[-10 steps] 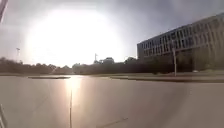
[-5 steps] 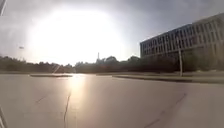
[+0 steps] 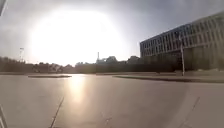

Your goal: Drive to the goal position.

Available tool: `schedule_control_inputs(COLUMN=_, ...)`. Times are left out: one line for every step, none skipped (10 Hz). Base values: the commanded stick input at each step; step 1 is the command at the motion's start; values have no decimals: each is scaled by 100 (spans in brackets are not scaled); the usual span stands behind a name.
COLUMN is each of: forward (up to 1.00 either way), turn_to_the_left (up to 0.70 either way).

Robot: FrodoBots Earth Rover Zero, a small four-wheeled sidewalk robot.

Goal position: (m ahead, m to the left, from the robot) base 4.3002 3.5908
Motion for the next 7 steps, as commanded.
schedule_control_inputs(forward=70, turn_to_the_left=14)
schedule_control_inputs(forward=70, turn_to_the_left=30)
schedule_control_inputs(forward=70, turn_to_the_left=35)
schedule_control_inputs(forward=70, turn_to_the_left=35)
schedule_control_inputs(forward=70, turn_to_the_left=35)
schedule_control_inputs(forward=70, turn_to_the_left=35)
schedule_control_inputs(forward=70, turn_to_the_left=21)
